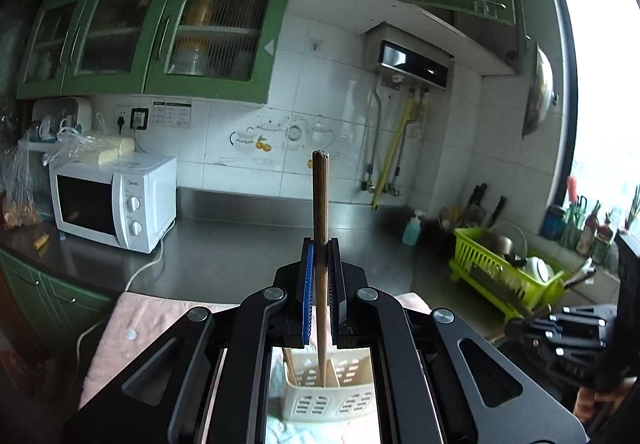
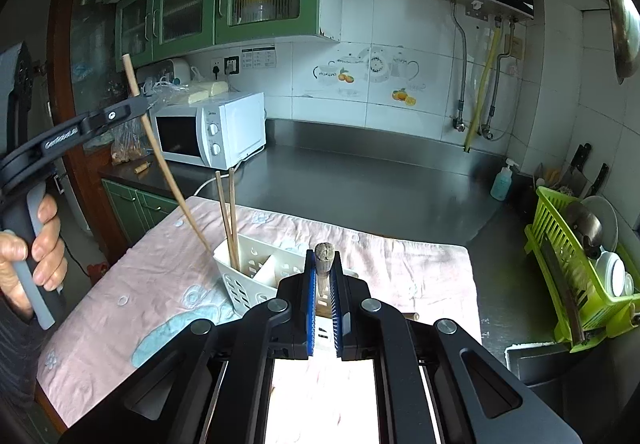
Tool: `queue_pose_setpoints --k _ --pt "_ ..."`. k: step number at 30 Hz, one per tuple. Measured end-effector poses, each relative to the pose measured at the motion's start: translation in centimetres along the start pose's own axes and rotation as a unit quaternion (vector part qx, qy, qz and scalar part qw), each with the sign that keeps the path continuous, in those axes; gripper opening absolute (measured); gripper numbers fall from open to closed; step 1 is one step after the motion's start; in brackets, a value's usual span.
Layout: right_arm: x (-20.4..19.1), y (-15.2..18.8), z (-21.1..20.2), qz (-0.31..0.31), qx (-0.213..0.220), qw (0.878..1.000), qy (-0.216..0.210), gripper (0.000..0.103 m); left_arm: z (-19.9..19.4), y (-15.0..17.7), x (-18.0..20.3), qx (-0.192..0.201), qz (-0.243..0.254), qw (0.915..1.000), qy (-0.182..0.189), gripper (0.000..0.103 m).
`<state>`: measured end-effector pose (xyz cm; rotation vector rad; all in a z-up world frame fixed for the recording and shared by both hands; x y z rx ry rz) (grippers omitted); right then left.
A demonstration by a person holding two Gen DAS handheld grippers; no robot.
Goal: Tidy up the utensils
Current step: 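Lift both held chopsticks and carry them above the white holder, then open the left tool over the holder while the right tool releases its chopstick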
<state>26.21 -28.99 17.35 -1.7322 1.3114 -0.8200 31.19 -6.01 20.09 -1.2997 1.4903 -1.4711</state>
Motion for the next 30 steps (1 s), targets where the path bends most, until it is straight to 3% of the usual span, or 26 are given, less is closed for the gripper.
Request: queue_pose_setpoints --k 5,14,22,27,30 --pt "0.0 0.0 1.1 -0.006 -0.009 1.000 0.000 0.007 2.6 0.2 -0.2 -0.002 -0.008 1.0000 0.000 0.005" --pt "0.2 0.5 2.2 -0.008 -0.022 1.000 -0.003 0.007 6.6 3.4 -1.4 -0.060 -0.019 0.9979 -0.012 0.005" --pt "0.0 1.1 3.3 -0.003 -0.035 0.999 -0.007 0.007 7.6 5.5 -1.9 -0.089 -0.017 0.9959 -0.008 0.006" --pt "-0.3 1.3 3.8 -0.003 -0.037 0.999 -0.008 0.007 7.5 6.1 -2.0 -0.096 -0.015 0.9953 -0.006 0.009" --pt "-0.2 1.2 3.7 0.001 -0.032 0.999 -0.007 0.008 7.0 6.1 -1.9 -0.095 -0.015 0.9954 -0.003 0.019"
Point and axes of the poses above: each gripper's, at about its wrist camera, not at the fingertips, and z roughly the way its jaws point, x to its right, y to its underside, the point moved 1 cm from there along z, roughly the way its jaws point, and after that the axes turned 4 degrees about x, right-handed, at the moved point
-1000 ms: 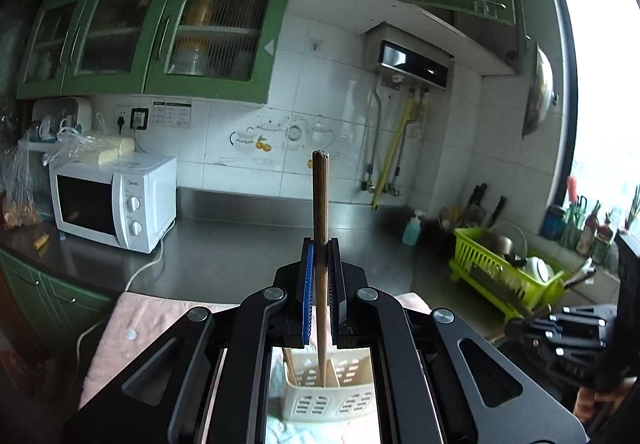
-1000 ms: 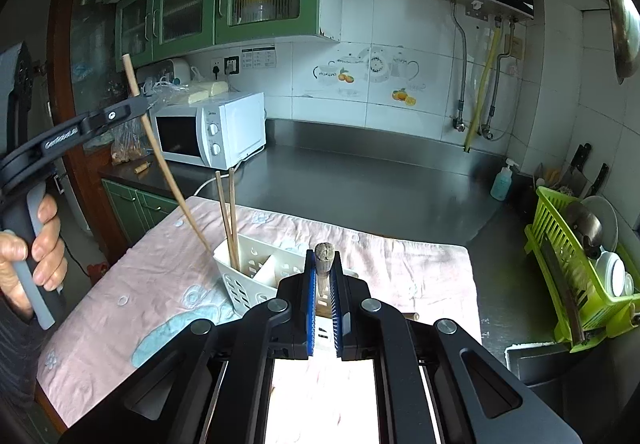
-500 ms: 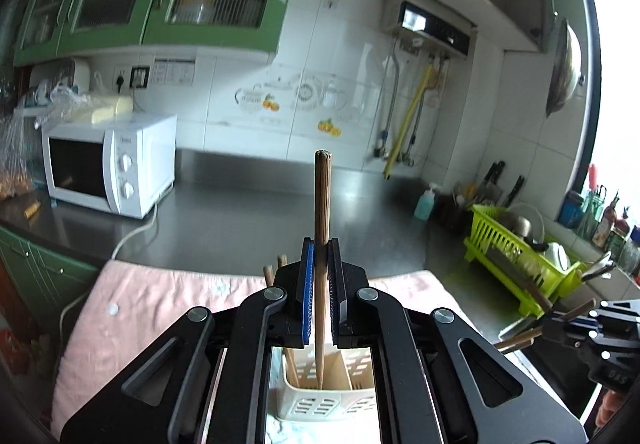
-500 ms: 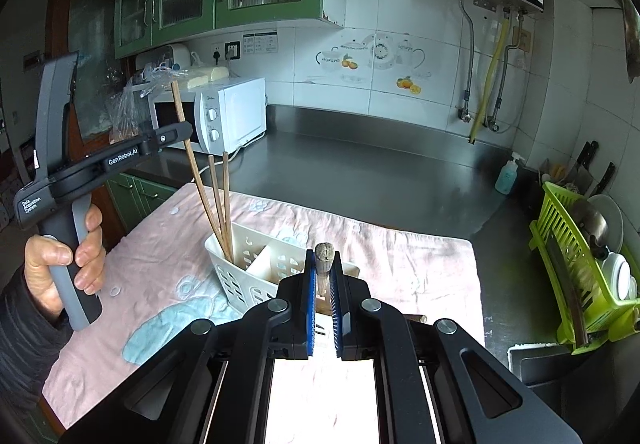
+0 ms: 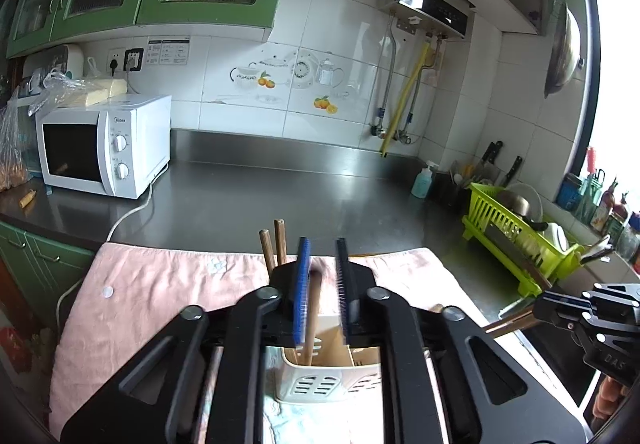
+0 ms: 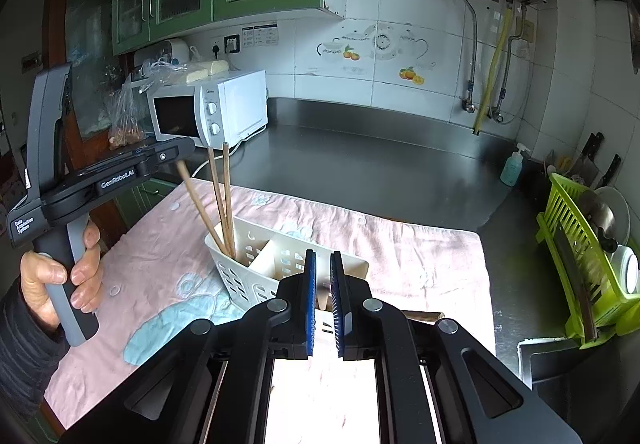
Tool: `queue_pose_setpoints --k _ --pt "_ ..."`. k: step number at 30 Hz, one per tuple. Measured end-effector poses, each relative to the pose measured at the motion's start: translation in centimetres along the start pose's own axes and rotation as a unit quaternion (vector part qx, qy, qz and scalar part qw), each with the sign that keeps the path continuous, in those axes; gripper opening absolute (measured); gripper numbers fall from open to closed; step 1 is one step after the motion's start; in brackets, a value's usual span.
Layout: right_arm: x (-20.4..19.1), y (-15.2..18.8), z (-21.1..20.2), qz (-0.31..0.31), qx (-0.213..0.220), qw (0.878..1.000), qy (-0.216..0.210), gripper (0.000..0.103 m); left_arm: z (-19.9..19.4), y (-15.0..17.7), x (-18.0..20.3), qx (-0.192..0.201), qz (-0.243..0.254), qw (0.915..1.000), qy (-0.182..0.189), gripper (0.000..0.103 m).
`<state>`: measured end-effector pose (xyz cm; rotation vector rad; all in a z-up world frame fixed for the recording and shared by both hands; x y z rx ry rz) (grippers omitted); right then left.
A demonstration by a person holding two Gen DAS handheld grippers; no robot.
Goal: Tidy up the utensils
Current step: 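Open the left tool over the holder while the right tool releases its chopstick, then move both open tools back toward the remaining chopsticks on the towel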
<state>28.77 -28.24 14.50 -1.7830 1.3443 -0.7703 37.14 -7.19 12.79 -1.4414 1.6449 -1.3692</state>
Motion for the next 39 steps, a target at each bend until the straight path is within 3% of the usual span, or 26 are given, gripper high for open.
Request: queue_pose_setpoints --k 8,15,17,29,39 --pt "-0.5 0.6 -2.3 0.000 0.026 1.000 0.010 0.019 -2.6 0.7 0.3 0.009 0.008 0.9999 -0.005 0.047" --pt "-1.4 3.5 -4.9 0.010 0.041 0.999 0.003 0.021 -6.1 2.9 0.4 0.003 0.017 0.9998 -0.009 0.058" --pt "-2.0 4.9 -5.4 0.010 0.040 0.999 0.003 0.022 -7.2 3.9 0.2 -0.003 0.020 0.9996 -0.019 0.065" --pt "-5.8 16.8 -5.9 0.027 -0.021 0.999 0.004 0.022 -12.9 11.2 -0.5 -0.035 0.056 0.9955 -0.068 0.078" --pt "-8.4 24.7 -4.7 0.085 -0.079 0.993 -0.017 0.022 -15.3 16.3 -2.1 -0.064 0.034 0.9930 -0.093 0.084"
Point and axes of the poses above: each gripper's, at about its wrist camera, not at the fingertips, and z roughly the way its jaws point, x to its right, y to its underside, the point moved 1 cm from there along z, roughly the way its jaws point, and after that the axes turned 4 degrees about x, right-handed, at the moved point
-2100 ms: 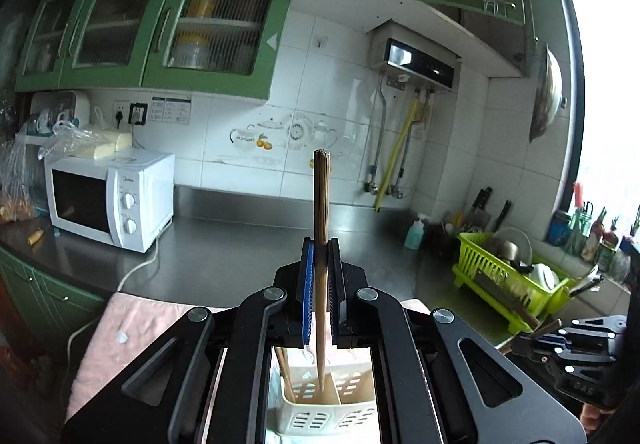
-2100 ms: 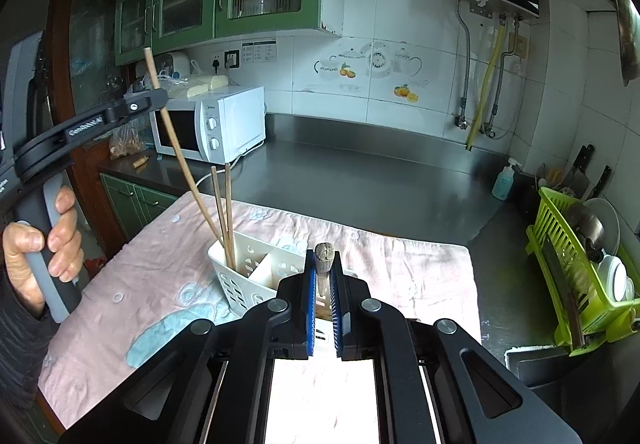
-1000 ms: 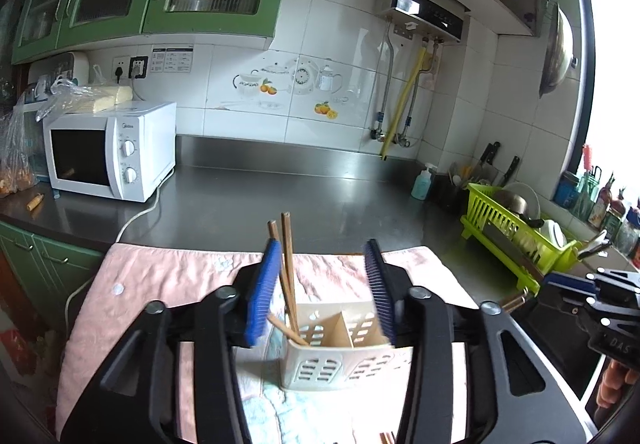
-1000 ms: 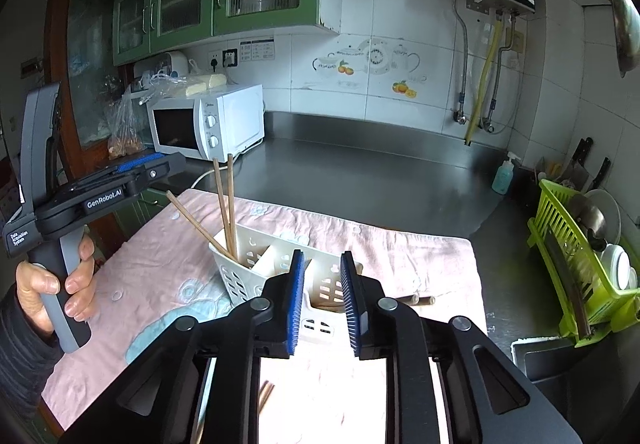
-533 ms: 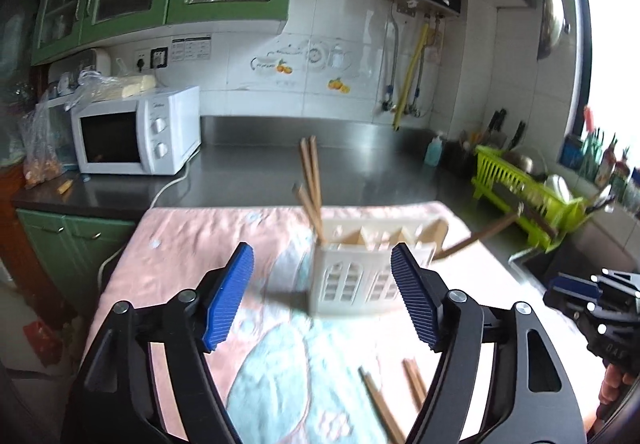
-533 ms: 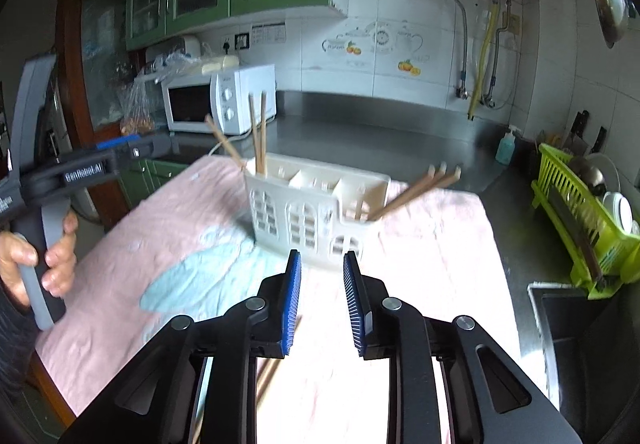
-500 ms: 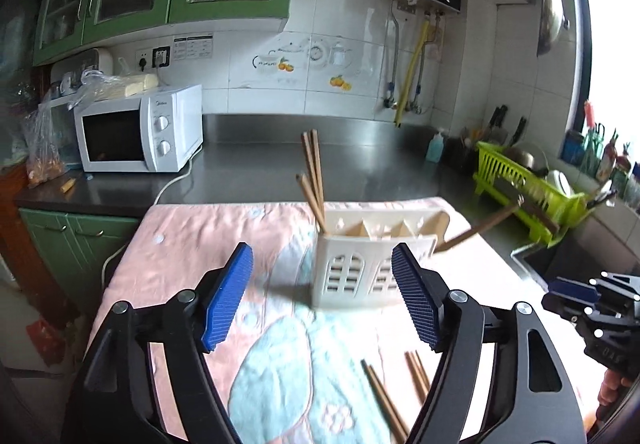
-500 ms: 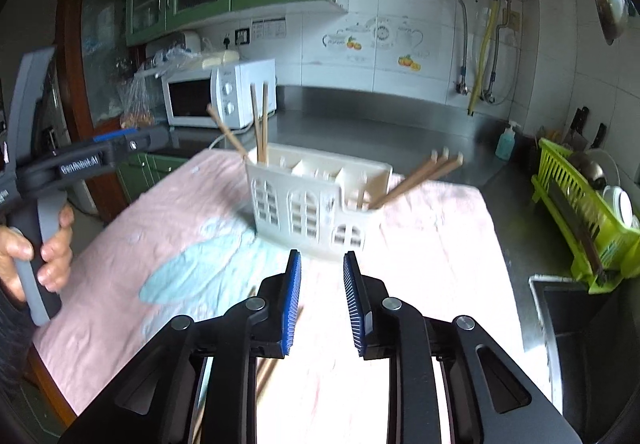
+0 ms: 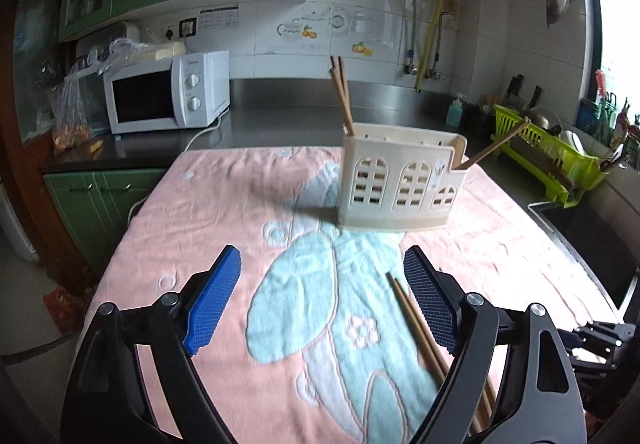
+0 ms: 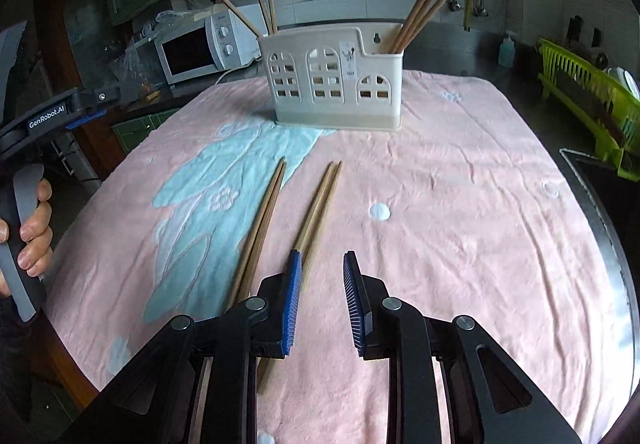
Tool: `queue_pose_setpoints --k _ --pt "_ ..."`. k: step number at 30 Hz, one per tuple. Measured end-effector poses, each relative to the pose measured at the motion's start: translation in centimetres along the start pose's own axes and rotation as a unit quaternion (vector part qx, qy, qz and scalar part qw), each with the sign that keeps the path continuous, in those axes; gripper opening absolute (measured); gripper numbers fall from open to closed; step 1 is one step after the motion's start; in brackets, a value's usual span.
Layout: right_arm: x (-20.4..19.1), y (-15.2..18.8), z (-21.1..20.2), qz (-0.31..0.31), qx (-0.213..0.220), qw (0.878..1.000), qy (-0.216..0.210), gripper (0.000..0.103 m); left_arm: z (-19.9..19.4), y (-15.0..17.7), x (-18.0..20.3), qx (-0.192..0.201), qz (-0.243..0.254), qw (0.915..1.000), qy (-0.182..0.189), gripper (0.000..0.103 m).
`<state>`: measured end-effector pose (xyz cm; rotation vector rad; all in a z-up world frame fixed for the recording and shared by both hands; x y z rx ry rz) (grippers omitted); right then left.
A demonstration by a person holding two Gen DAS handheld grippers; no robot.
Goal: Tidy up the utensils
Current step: 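Move both open tools back toward the remaining chopsticks on the towel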
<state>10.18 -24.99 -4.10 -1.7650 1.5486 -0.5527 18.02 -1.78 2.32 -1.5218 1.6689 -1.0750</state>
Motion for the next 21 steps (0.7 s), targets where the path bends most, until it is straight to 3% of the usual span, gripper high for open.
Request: queue_pose_setpoints --k 6,17,21 --pt "-0.7 2.3 2.4 0.023 -0.031 0.999 -0.009 0.019 -0.1 2.3 -1.5 -0.020 -0.022 0.9994 -0.016 0.085" --pt "-1.0 2.4 3.7 0.043 -0.043 0.998 -0.001 0.011 0.2 4.5 -3.1 -0.045 -0.038 0.9978 -0.031 0.085" --pt "-1.6 2.3 3.8 0.023 -0.044 0.999 0.015 0.010 0.5 5.3 -2.8 -0.056 -0.037 0.9973 -0.030 0.085"
Point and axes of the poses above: each gripper's, at about its wrist camera, not at the fingertips, and z roughly the way its jaws point, x to its right, y to its underside, the point moved 1 cm from there along z, roughly the way its jaws point, and after that the axes turned 4 degrees about x, right-handed, at the moved point
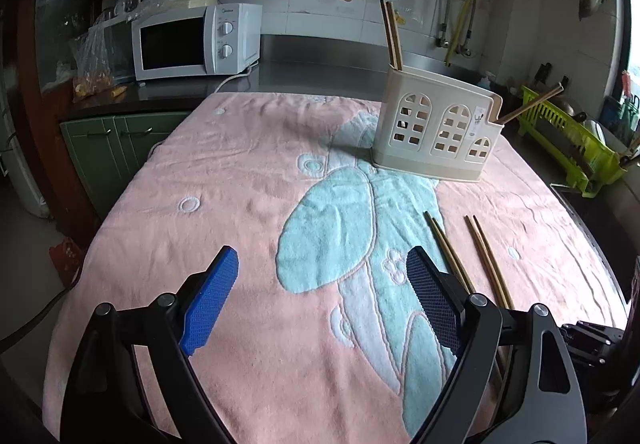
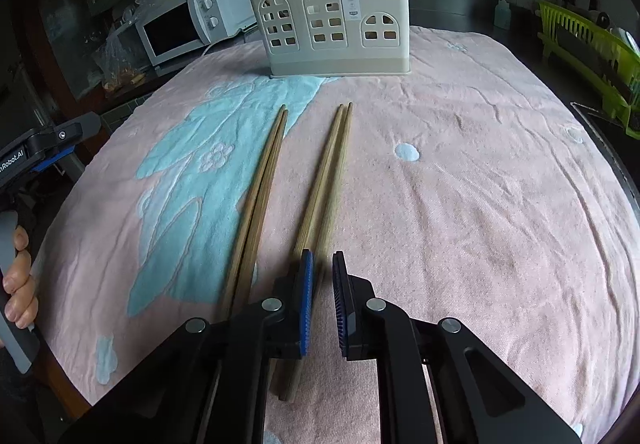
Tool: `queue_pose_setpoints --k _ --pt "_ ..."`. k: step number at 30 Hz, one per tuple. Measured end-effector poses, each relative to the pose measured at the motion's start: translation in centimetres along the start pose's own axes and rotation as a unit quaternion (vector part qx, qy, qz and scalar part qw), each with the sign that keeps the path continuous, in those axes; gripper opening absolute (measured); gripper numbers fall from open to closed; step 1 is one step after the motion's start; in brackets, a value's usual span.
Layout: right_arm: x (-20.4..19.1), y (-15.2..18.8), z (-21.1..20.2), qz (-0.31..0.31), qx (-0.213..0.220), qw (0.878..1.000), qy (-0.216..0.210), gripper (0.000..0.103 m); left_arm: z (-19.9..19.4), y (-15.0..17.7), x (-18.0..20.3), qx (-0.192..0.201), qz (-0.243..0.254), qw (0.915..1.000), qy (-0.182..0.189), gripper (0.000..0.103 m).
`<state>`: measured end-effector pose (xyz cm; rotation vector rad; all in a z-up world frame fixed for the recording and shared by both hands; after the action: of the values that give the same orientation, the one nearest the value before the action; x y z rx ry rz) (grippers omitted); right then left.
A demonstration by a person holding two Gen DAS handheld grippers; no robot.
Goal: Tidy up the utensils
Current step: 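Move both open tools back toward the remaining chopsticks on the towel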
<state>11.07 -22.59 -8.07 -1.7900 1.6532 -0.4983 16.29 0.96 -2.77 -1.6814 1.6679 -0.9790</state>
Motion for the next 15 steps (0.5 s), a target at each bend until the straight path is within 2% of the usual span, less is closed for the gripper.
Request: queue_pose_setpoints --k 6,15 --pt "-0.7 0.1 0.5 -0.022 -0.002 1.000 0.012 0.009 0.6 1.0 0.6 -0.016 0.001 0.9999 0.006 0.085" --pt "0.9 0.4 0.1 -0.008 0.004 1.000 0.028 0.007 1.2 2.5 2.4 -0.044 0.008 0.9985 0.031 0.085"
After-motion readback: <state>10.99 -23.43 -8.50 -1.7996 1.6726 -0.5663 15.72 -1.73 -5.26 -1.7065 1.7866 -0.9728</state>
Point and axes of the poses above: each gripper's, at about its wrist camera, not at the fingertips, and z roughly the way its jaws point, x to its right, y to its underside, the point moved 1 cm from there along z, roughly the way its jaws point, and after that the axes turned 4 degrees about x, right-handed, at the moved point
